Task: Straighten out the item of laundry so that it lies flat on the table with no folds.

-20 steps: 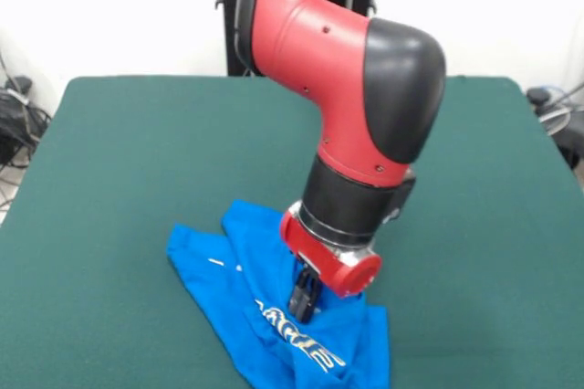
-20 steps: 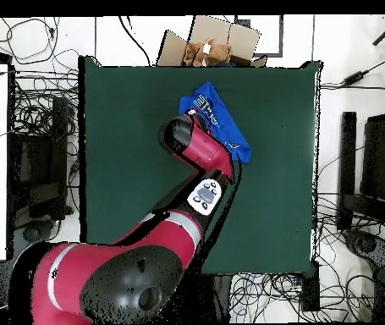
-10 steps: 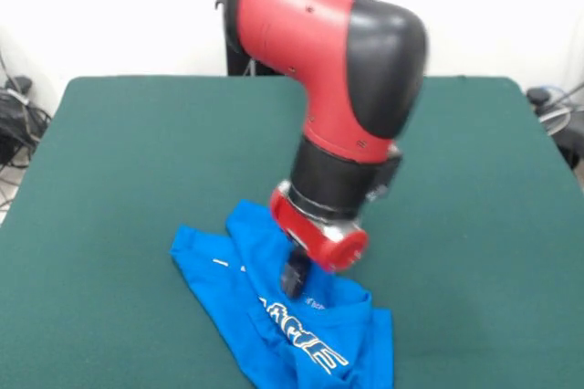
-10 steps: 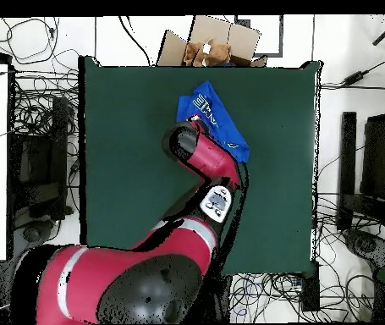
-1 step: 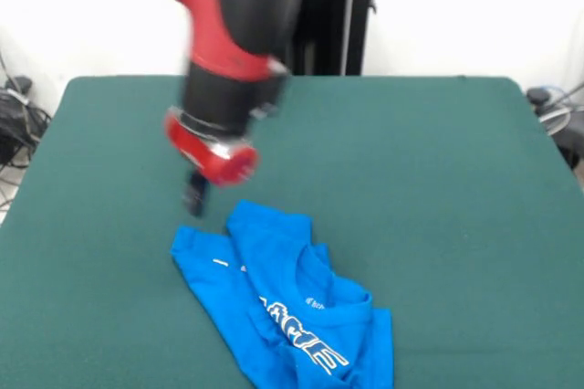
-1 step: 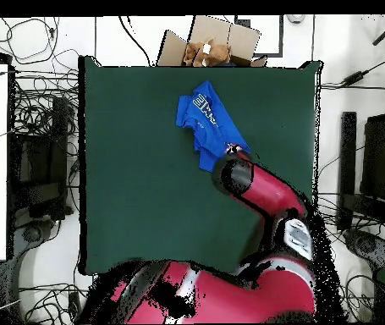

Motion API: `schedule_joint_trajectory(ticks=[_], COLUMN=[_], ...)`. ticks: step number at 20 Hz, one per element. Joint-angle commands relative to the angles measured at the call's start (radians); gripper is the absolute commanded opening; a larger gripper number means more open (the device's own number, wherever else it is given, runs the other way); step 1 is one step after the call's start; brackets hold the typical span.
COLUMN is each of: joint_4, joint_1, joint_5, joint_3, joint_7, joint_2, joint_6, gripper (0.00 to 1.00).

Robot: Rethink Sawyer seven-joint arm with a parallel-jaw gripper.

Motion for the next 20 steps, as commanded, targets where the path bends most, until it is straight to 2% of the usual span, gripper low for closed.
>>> schedule_joint_trajectory(ticks=[1,2,4,8,11,16,20], joint_4=[-0.004,-0.03,-0.056,-0.1,-0.121,-0.168,-0.158], joint_1=[-0.231,-0.298,-0.371,-0.454,-0.458,-0.409,-0.401], joint_5=[-0.323,-0.38,-0.437,-0.522,-0.549,-0.571,-0.578], joint_3=[0.213,0.265,0.315,0.382,0.378,0.32,0.32], joint_7=[-0.342,-0.369,-0.411,-0.422,-0.399,-0.331,-0.308], joint_2=[-0.033,-0.023,-0.019,0.01,0.026,0.071,0.069], joint_6=[0.051,0.065,0.096,0.116,0.112,0.05,0.045], gripper=[0.0,0.0,0.0,0.0,0.0,0.0,0.0])
